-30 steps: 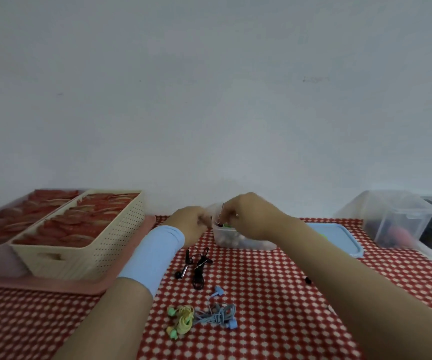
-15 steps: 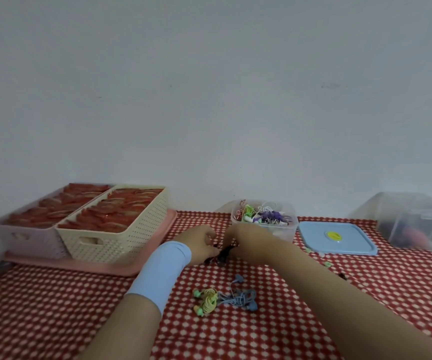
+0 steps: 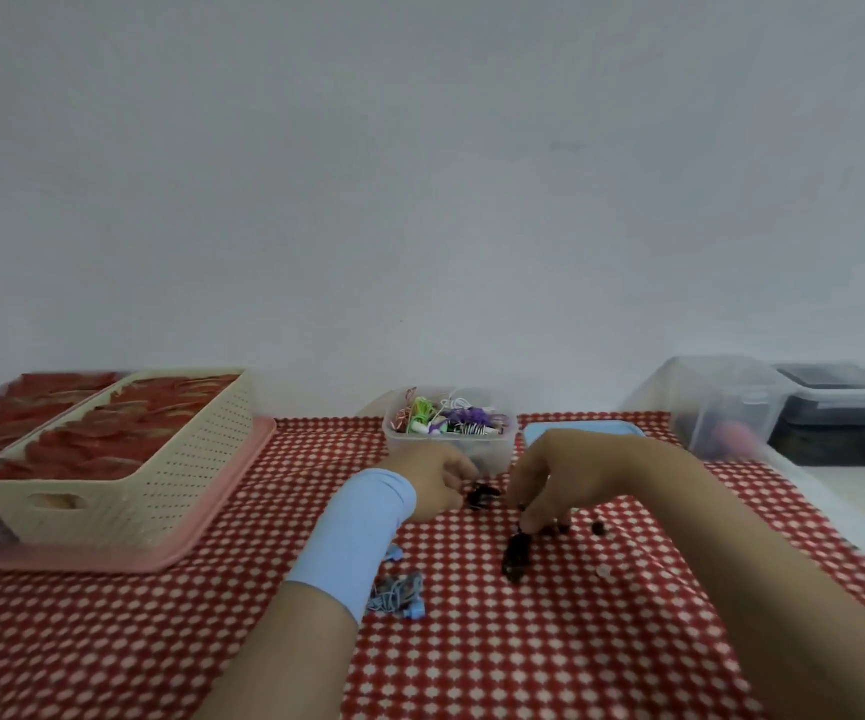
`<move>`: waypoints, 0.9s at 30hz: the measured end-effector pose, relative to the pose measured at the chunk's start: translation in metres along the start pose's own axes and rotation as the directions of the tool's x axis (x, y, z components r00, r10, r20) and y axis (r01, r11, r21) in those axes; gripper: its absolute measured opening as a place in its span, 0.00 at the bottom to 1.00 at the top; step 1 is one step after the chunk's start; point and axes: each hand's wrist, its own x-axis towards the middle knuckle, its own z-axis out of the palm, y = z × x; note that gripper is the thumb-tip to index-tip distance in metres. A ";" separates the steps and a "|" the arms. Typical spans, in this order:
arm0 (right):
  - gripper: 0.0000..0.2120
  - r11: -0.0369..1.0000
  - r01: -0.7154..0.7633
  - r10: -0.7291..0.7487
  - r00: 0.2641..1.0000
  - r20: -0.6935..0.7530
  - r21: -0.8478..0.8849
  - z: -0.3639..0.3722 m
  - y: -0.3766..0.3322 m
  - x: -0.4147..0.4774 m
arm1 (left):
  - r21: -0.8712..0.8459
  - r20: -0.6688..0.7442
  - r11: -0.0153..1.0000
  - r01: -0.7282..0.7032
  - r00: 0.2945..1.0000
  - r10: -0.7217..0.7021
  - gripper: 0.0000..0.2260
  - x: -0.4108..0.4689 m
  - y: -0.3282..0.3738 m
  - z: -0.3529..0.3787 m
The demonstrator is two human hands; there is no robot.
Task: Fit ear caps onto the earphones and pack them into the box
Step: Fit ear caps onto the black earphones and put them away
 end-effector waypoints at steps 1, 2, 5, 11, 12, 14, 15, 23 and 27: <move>0.10 0.998 0.011 -0.010 1.000 -0.019 0.068 -0.001 0.006 -0.002 | 0.032 -0.001 0.999 -0.008 1.000 0.008 0.18 0.004 0.004 0.004; 0.09 0.992 0.021 -0.014 0.998 -0.063 0.122 -0.003 0.011 -0.004 | 0.067 -0.008 0.998 -0.014 1.000 0.014 0.19 0.007 0.008 0.007; 0.07 0.994 0.008 0.013 0.982 -0.187 0.112 -0.007 0.027 -0.007 | 0.129 -0.018 0.992 0.003 1.000 0.000 0.19 0.013 0.014 0.014; 0.09 0.993 -0.117 0.115 0.992 -0.058 -0.025 -0.003 0.040 -0.003 | 0.063 -0.044 0.996 0.069 0.997 -0.066 0.16 0.024 0.015 0.016; 0.08 0.992 -0.120 0.119 0.992 -0.030 -0.038 -0.002 0.039 -0.001 | 0.045 -0.053 0.997 0.068 0.996 -0.066 0.14 0.024 0.015 0.016; 0.09 0.989 -0.127 0.127 0.992 -0.002 -0.073 0.002 0.037 0.003 | 0.010 -0.059 0.998 0.061 0.996 -0.060 0.09 0.024 0.015 0.015; 0.08 0.988 -0.126 0.127 0.992 -0.001 -0.093 0.003 0.036 0.005 | -0.016 -0.063 0.998 0.053 0.997 -0.054 0.08 0.024 0.014 0.013; 0.07 0.996 -0.057 0.067 0.989 -0.132 0.073 -0.006 0.041 0.001 | -0.327 -0.066 0.943 -0.060 0.997 0.040 0.06 0.020 0.009 0.005; 0.09 0.963 0.037 0.041 0.959 -0.282 0.267 -0.004 0.036 0.003 | -0.504 -0.099 0.858 -0.096 0.994 0.053 0.06 0.021 0.005 0.008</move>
